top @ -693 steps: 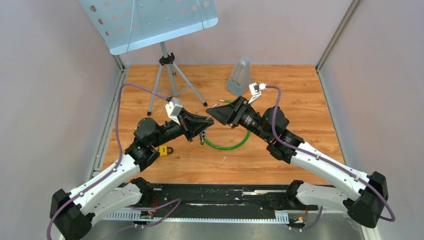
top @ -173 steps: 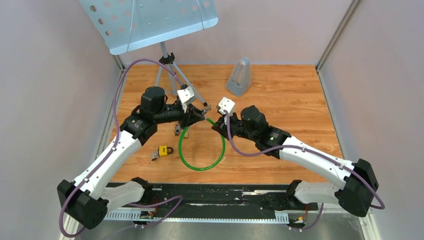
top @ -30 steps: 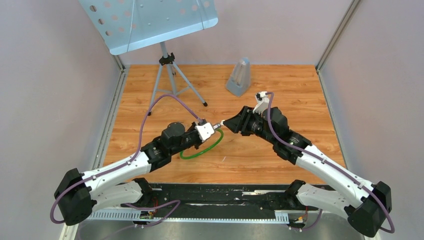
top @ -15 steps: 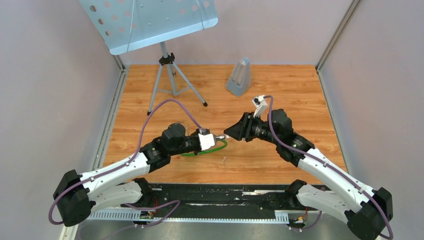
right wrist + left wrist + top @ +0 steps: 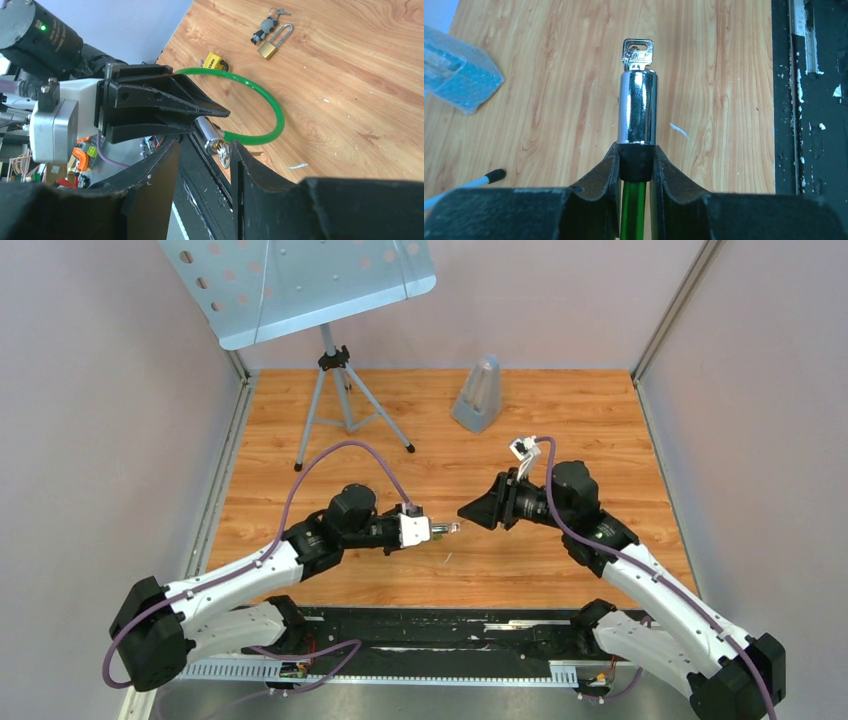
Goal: Lock with the key
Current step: Lock the lock.
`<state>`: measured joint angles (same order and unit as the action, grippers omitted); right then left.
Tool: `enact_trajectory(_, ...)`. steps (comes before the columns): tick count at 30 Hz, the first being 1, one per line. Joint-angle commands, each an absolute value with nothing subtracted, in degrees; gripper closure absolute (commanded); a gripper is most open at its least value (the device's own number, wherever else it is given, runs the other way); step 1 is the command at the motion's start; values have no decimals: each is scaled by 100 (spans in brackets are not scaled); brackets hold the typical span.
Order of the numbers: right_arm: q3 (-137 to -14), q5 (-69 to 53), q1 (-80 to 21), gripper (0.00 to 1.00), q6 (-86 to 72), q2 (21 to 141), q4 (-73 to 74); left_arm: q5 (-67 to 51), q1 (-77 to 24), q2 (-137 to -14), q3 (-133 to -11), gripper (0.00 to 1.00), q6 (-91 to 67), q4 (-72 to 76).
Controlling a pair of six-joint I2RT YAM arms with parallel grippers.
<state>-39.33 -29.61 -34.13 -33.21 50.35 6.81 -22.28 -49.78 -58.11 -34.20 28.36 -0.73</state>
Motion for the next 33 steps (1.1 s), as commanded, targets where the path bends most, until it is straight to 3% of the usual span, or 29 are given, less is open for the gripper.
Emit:
enact_trajectory(1, -3905, -3574, -3216, 57, -3047, 5060, 603, -2854, -4618, -5906, -3537, 100, 2755, -642)
enact_trajectory(8, -3885, -3821, -3155, 55, -2897, 5505, 545, -3526, -3982, -5900, -3583, 100, 2455, -496)
enact_trajectory(14, -3949, -4087, -3155, 67, -2674, 5945, 110, -3898, -3691, -5999, -3680, 100, 2424, -545)
enact_trajectory(23, -4431, -4323, -3155, 70, -2421, 6660, -449, -4165, -3411, -6179, -3774, 100, 2511, -683)
enact_trajectory(28, -4597, -4566, -3155, 68, -2339, 6832, -621, -4272, -3286, -6257, -3779, 100, 2541, -672)
enact_trajectory(33, -4729, -4570, -3156, 59, -2355, 6990, -649, -4268, -3252, -6258, -3754, 100, 2571, -636)
